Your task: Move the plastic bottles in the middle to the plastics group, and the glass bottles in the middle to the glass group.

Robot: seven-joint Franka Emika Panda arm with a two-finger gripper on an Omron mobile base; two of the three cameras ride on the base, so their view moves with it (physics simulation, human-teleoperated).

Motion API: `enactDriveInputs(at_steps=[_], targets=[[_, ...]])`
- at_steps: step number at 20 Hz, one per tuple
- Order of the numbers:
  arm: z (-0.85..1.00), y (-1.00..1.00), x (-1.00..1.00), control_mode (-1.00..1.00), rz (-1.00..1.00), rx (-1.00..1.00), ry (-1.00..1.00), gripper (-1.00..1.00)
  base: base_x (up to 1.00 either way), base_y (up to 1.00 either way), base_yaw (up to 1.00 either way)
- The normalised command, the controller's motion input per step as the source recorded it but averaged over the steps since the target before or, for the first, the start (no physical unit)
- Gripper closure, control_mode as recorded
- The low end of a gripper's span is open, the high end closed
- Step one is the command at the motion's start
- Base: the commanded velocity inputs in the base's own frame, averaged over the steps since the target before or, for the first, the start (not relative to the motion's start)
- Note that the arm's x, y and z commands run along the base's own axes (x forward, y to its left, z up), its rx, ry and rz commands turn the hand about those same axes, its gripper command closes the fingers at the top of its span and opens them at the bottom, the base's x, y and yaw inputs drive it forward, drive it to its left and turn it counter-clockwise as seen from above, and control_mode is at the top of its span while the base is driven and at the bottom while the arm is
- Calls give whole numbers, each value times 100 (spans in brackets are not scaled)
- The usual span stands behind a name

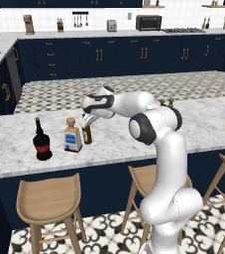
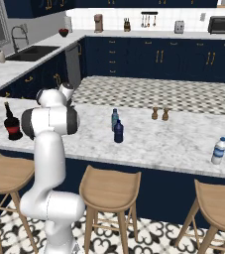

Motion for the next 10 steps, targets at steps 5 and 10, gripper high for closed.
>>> enactDriveInputs(at_steps=[5, 10], targets=[[-4, 0, 0, -100, 0, 1, 0, 100, 0, 0, 0], [0, 0, 0, -100, 0, 2, 0, 100, 0, 0, 0]])
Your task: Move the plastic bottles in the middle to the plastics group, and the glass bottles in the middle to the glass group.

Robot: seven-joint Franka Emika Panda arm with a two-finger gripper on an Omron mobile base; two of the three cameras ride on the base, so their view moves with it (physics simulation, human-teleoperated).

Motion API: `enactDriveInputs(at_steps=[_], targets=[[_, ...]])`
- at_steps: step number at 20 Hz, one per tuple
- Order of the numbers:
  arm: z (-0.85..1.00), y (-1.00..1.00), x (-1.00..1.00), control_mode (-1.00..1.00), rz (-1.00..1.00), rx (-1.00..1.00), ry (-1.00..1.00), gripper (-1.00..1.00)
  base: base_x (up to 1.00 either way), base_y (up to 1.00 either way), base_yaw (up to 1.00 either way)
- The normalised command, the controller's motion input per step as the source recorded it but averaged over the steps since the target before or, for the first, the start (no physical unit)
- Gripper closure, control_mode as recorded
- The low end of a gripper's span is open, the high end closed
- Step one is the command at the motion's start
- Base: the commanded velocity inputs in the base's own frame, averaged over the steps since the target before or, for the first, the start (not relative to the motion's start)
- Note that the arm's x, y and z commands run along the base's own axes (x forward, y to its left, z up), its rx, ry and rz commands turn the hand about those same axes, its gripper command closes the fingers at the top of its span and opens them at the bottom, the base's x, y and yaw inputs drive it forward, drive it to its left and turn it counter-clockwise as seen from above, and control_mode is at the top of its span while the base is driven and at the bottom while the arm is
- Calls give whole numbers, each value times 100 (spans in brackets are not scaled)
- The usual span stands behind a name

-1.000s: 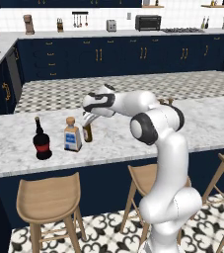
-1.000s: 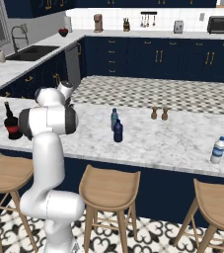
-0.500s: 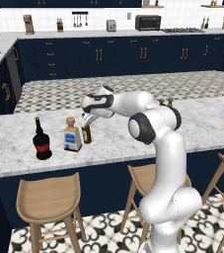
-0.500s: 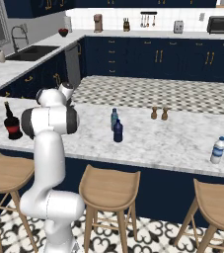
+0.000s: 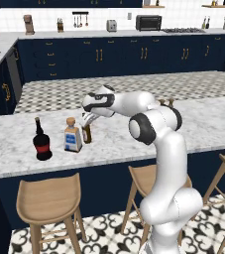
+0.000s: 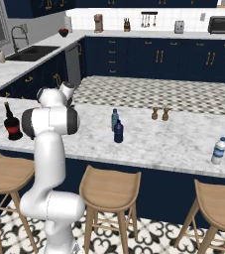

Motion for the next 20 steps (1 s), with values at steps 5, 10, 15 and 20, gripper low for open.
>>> enactDriveInputs(at_steps=[5, 10, 15, 20], targets=[[0, 0, 0, -100, 0, 0, 0, -100, 0, 0, 0], [0, 0, 0, -100, 0, 0, 0, -100, 0, 0, 0], [3, -4, -2, -100, 0, 0, -1, -100, 0, 0, 0], [31, -56, -33, -100, -4, 0, -2, -100, 0, 0, 0]])
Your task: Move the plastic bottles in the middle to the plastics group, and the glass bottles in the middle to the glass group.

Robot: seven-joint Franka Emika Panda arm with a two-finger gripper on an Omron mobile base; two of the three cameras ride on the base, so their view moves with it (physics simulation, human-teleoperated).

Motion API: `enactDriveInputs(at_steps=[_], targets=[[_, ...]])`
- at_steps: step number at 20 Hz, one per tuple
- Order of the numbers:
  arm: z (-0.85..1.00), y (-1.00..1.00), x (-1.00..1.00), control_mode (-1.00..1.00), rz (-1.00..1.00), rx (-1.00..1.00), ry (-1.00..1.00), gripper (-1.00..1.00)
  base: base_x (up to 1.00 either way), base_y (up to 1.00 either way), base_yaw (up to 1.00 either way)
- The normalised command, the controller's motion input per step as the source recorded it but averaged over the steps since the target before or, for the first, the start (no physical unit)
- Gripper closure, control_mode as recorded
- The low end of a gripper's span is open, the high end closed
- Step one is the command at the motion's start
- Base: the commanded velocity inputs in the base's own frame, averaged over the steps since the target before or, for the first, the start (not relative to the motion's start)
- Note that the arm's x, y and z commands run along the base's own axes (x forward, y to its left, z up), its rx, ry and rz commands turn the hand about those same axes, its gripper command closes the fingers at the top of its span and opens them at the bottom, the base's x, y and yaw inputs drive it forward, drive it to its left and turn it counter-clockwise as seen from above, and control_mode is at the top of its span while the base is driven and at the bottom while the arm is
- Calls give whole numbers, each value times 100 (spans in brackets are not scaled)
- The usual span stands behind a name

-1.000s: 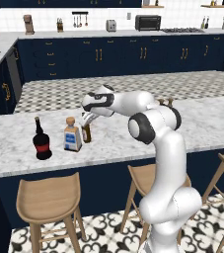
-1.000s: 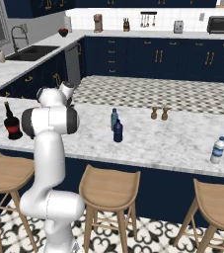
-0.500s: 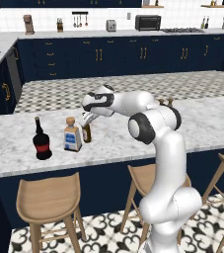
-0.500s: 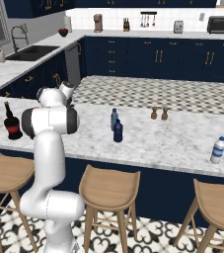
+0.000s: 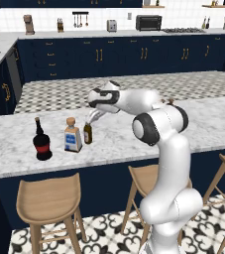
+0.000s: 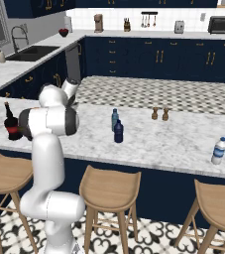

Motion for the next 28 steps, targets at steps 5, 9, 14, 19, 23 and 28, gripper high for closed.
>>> enactDriveInputs(at_steps=[5, 9, 14, 19, 23, 28], targets=[[41, -86, -38, -100, -11, 0, 0, -100, 0, 0, 0], [38, -99, -20, -100, -16, -7, 6, -100, 0, 0, 0], [20, -99, -9, -100, -20, -10, 10, -100, 0, 0, 0], [24, -87, -1, -100, -20, -12, 12, -100, 0, 0, 0], [0, -96, 0, -100, -28, -12, 13, -100, 0, 0, 0], [-42, -86, -5, -100, -19, 1, 0, -100, 0, 0, 0]])
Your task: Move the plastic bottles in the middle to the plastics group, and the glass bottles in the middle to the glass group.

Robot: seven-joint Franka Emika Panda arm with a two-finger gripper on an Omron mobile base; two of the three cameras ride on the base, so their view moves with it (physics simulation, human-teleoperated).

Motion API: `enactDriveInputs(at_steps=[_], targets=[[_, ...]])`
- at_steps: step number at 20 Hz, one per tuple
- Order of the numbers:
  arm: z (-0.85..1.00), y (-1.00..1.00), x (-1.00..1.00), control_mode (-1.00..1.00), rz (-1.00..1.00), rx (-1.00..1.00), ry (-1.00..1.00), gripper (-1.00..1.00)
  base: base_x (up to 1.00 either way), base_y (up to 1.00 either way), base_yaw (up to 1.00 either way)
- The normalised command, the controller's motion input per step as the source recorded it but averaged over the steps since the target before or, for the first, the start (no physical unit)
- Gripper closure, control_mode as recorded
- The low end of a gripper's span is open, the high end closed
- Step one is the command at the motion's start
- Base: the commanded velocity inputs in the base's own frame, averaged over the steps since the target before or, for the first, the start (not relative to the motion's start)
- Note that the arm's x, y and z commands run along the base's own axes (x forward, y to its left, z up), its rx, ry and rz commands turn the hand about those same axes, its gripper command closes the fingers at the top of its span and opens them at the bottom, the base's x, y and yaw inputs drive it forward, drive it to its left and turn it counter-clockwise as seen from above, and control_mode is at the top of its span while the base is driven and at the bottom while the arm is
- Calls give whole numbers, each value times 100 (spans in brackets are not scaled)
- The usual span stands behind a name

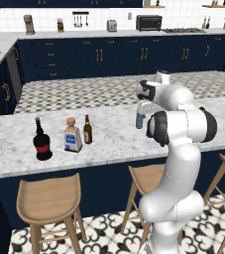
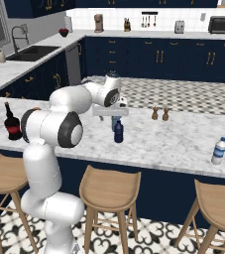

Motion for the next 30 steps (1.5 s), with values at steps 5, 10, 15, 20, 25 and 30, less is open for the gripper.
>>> enactDriveInputs(at_steps=[5, 10, 15, 20, 25, 30], targets=[[-23, -21, 29, -100, -16, 0, 0, -100, 0, 0, 0], [-33, -4, 52, -100, -18, 0, 0, -100, 0, 0, 0], [-15, -23, 26, -100, -19, 0, -2, -100, 0, 0, 0], [1, -3, -18, -100, -1, 0, -2, -100, 0, 0, 0], [0, -1, -57, -100, 0, 0, -16, -100, 0, 0, 0], [-10, 0, -25, -100, 0, 0, -10, -100, 0, 0, 0]])
